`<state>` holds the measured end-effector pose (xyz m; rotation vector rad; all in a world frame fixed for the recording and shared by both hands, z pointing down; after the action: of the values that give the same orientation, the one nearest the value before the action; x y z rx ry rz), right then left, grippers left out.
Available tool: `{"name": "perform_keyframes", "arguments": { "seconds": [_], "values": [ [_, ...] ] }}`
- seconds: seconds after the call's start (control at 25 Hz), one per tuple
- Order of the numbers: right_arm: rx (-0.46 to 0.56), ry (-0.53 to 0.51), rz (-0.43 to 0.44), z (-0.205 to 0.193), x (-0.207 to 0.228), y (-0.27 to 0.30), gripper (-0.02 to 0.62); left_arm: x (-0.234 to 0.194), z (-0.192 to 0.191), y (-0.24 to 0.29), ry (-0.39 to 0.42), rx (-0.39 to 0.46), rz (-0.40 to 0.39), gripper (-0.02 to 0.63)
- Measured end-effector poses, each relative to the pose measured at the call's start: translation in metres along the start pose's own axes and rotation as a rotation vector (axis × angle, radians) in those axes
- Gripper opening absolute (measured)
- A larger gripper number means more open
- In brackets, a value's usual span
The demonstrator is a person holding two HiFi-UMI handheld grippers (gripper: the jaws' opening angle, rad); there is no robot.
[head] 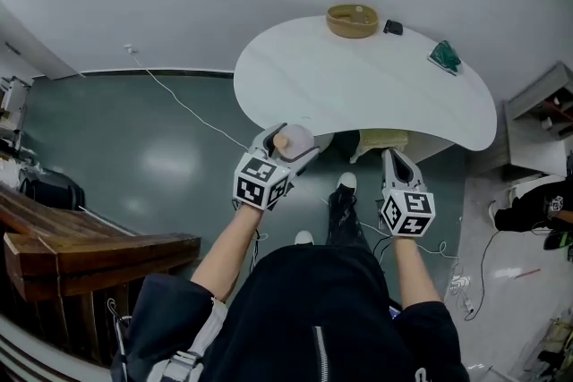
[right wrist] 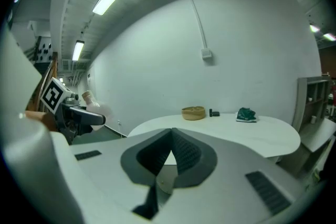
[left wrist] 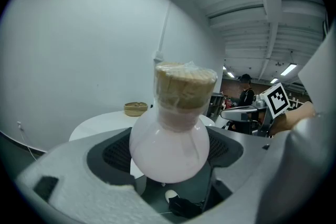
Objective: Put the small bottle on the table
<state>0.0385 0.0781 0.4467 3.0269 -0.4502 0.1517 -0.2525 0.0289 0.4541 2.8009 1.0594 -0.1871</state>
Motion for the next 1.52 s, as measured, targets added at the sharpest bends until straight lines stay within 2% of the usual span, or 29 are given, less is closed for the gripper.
{"name": "perform_keyframes", "arguments": {
  "seconds": [0.44, 0.92, 1.24, 1.52],
  "values": [
    [0.0, 0.034, 0.022, 0.012, 0.075, 0.117, 0.002, -0.051, 0.024, 0.117, 0.007, -0.01, 0.025, 0.4],
    [0.0, 0.007, 0.135, 0.042, 0.186, 0.27, 0.002, -0.097, 0.051, 0.27, 0.004, -0.003, 0.121, 0.4],
    [-0.01, 0.02, 0.164, 0.043, 0.218, 0.313, 0.002, -0.108, 0.053, 0.313, 0.001, -0.021, 0.147, 0.4],
    [-0.021, 0.027, 0.141, 0.037, 0.227, 0.323, 0.002, -0.117, 0.052, 0.338, 0.006, -0.035, 0.113, 0.4]
  ]
}}
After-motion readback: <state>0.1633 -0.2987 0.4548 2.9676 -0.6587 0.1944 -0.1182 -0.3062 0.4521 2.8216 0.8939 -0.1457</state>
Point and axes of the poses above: the fingertips, and each gripper's own axes: y forward along the fingers, x to its right, z out of its top, the point moved 9 cm from there along -y, backward along the fingers, and after that the axes turned 15 degrees about x, right-handed, at the moved point
